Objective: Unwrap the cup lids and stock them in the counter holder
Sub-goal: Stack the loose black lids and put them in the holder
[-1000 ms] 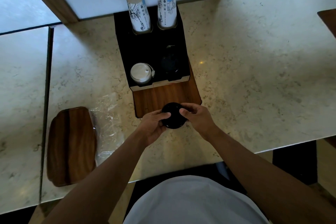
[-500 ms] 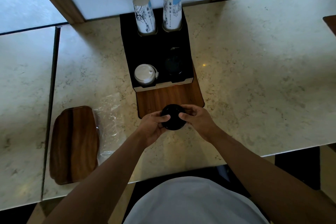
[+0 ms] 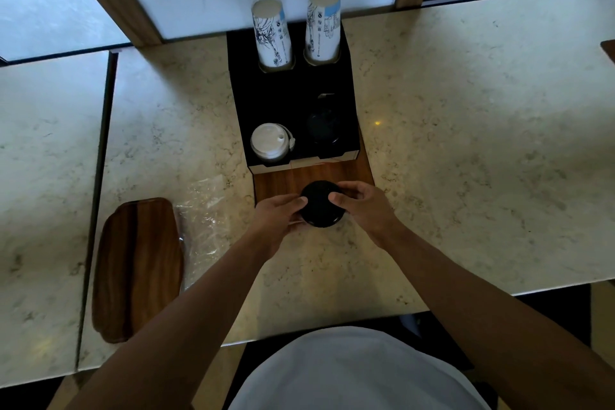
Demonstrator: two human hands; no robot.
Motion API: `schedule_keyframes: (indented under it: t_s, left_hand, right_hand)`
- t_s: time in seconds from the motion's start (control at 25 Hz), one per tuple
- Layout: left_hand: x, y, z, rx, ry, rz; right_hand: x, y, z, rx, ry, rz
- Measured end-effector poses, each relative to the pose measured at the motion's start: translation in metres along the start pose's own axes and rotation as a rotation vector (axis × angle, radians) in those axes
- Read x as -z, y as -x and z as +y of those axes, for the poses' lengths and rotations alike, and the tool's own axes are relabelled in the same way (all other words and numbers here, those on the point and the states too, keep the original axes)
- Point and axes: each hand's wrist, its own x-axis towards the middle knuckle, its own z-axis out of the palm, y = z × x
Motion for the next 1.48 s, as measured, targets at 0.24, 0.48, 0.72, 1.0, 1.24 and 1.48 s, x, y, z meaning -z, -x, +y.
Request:
schedule_keyframes:
  t_s: [0.24,0.48,0.72,1.0,1.24,1.48]
  left_hand:
    - [-0.012,-0.024,0.03,-0.061,-0.046,0.066]
    - [-0.032,-0.048,0.071,-0.105,0.139,0.123]
    - [-0.051,-0.081,0.094,-0.127,0.182,0.186]
    - [-0.058,-0.104,0.092,-0.174,0.008,0.357]
    - [-0.058,-0.113,0.085,-0.161,-0.1,0.418]
    - [-0.061,-0.116,0.089,-0.13,-0.126,0.412]
  right_hand:
    - [0.003,-0.027,-0.03,0.128,0.188,0.037]
    - [0.005,-0.072,-0.071,0.169,0.335,0.114]
    - [0.009,-0.11,-0.101,0.185,0.303,0.19]
    - [0.006,-0.117,-0.099,0.332,0.461,0.271]
    - [-0.002,-0.123,-0.099,0.329,0.612,0.269]
    - [-0.007,-0.126,-0.098,0.268,0.662,0.234]
